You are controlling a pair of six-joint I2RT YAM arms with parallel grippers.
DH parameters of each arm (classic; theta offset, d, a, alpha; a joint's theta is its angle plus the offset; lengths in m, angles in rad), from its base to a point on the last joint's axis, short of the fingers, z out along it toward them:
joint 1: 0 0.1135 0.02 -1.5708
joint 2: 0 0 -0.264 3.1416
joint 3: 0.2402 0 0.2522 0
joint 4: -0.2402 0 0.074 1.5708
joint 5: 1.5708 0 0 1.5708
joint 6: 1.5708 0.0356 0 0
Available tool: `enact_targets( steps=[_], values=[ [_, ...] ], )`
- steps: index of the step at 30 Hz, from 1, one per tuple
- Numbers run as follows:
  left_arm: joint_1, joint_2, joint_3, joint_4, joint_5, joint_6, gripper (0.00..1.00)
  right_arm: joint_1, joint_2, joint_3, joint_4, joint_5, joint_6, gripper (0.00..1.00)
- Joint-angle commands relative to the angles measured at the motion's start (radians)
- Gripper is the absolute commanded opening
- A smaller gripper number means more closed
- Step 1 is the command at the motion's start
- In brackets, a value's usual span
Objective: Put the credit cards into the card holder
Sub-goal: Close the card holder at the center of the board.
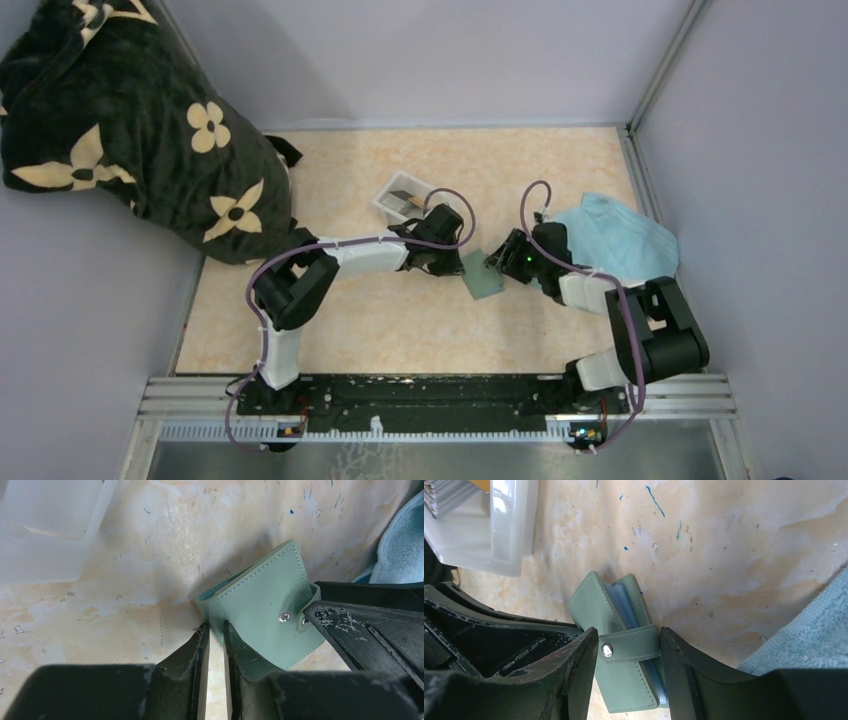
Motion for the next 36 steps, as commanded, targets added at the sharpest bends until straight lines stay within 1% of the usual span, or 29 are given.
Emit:
enact_targets(
  steps=[1,14,20,27,36],
  values=[
    [0.012,0.065,-0.014,-0.104,-0.046,0.038,0.23,-0.004,-0.026,-0.071,-0.022,-0.011,0.015,0.5],
    [0.01,0.075,-0.012,-0.104,-0.026,0.028,0.23,-0.004,-0.056,-0.195,0.125,-0.017,0.082,0.49],
    [0.009,0.076,-0.01,-0.105,-0.025,0.024,0.23,-0.004,-0.053,-0.204,0.136,-0.016,0.084,0.48],
    [0.0,0.077,-0.008,-0.111,-0.029,0.019,0.22,-0.004,-0.094,-0.207,0.128,0.014,0.162,0.44],
    [-0.005,0.073,-0.011,-0.113,-0.03,0.019,0.22,-0.004,-0.075,-0.186,0.108,0.019,0.202,0.42]
  ],
)
